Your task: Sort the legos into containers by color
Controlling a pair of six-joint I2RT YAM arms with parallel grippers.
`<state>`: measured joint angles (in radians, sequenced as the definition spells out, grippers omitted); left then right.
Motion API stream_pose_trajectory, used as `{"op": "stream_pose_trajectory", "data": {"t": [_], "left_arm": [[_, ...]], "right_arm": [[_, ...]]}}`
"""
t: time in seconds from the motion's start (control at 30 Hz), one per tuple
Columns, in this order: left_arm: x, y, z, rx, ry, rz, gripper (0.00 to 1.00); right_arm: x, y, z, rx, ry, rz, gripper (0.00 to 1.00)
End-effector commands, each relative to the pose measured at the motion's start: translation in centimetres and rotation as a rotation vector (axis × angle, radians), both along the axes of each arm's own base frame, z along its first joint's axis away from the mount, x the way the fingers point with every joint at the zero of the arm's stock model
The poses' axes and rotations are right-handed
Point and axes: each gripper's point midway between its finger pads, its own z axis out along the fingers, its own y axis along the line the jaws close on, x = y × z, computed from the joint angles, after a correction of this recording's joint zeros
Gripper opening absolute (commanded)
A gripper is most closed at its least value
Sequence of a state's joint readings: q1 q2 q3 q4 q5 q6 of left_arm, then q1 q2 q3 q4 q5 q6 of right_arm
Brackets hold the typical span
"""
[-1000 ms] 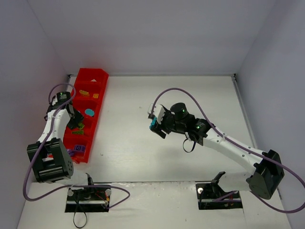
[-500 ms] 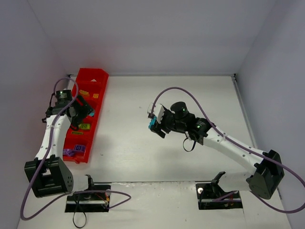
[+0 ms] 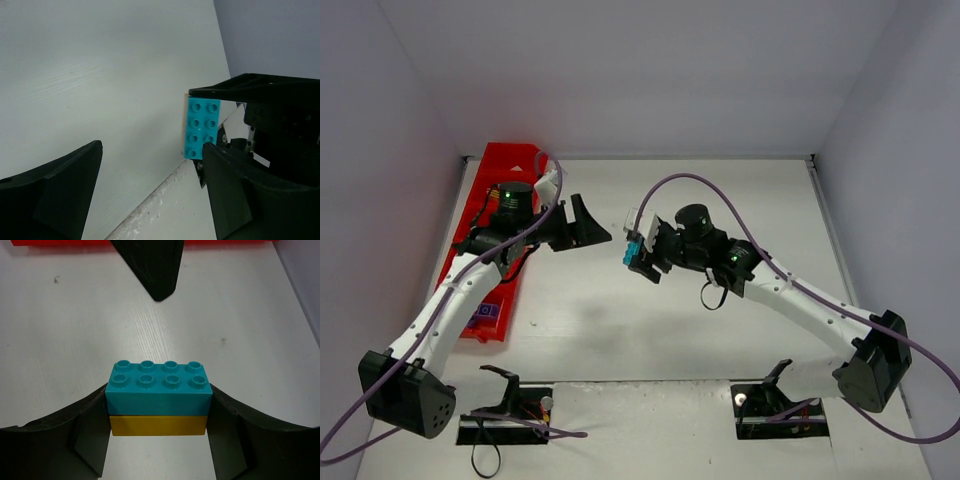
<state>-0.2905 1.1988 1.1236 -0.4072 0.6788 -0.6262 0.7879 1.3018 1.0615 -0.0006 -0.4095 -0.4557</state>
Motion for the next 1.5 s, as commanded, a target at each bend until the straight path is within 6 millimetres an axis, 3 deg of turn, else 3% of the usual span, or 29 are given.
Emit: {"op": "stream_pose_trajectory", "data": {"t": [0.0, 0.2, 0.43, 0.67, 0.77, 0.8, 0.9, 0.93, 1.0, 1.03, 1.07, 1.1, 1.23, 1.3, 1.47], "left_arm": [[-0.5, -2.9, 5.3, -0.092, -0.161, -0.133, 0.74], [-1.9, -5.3, 4.6, -0.069, -0.156, -0.214, 0.74], [-1.5, -6.1, 2.1, -0.026, -0.097, -0.225, 0.74], [-1.1, -7.2, 1.9, -0.023, -0.092, -0.240, 0.70], [-1.1, -7.5, 1.9, -0.028, -0.095, -0.246, 0.57], [-1.0, -7.5, 2.0, -0.028, -0.098, -0.243, 0.46], [-1.0, -7.4, 2.1, -0.028, -0.104, -0.243, 0.30], [-1.1, -7.4, 2.1, -0.028, -0.106, -0.247, 0.22], [-1.3, -7.4, 2.1, -0.028, -0.105, -0.253, 0.16], [-1.2, -7.4, 2.1, -0.028, -0.106, -0.252, 0.13], [-1.3, -7.4, 2.1, -0.029, -0.107, -0.254, 0.12], [-1.3, -7.4, 2.0, -0.029, -0.105, -0.257, 0.12], [-1.6, -7.4, 2.5, -0.036, -0.122, -0.270, 0.12], [-1.5, -7.3, 2.5, -0.035, -0.124, -0.269, 0.12], [-1.6, -7.5, 3.0, -0.047, -0.135, -0.280, 0.12]], "right_arm": [[0.2, 2.0, 4.0, 0.088, -0.085, 0.052, 0.01], [0.1, 2.4, 4.0, 0.087, -0.086, 0.059, 0.01], [-0.1, 2.8, 4.3, 0.086, -0.096, 0.063, 0.01], [-0.2, 2.9, 3.8, 0.076, -0.093, 0.061, 0.01], [0.0, 2.9, 3.5, 0.067, -0.092, 0.052, 0.01], [0.1, 2.8, 3.4, 0.065, -0.092, 0.049, 0.01], [0.4, 2.6, 3.1, 0.054, -0.095, 0.029, 0.05], [0.4, 2.6, 3.1, 0.051, -0.096, 0.026, 0.09], [0.7, 2.4, 2.7, 0.042, -0.095, 0.012, 0.16], [0.7, 2.3, 2.6, 0.038, -0.094, 0.008, 0.33], [0.9, 2.1, 2.5, 0.035, -0.095, -0.002, 0.42], [0.9, 2.0, 2.3, 0.032, -0.092, -0.006, 0.61], [1.0, 1.6, 1.7, 0.020, -0.086, -0.020, 0.86], [1.0, 1.3, 1.3, 0.015, -0.080, -0.025, 0.92], [0.8, 1.2, 1.0, 0.013, -0.070, -0.021, 0.95]]}}
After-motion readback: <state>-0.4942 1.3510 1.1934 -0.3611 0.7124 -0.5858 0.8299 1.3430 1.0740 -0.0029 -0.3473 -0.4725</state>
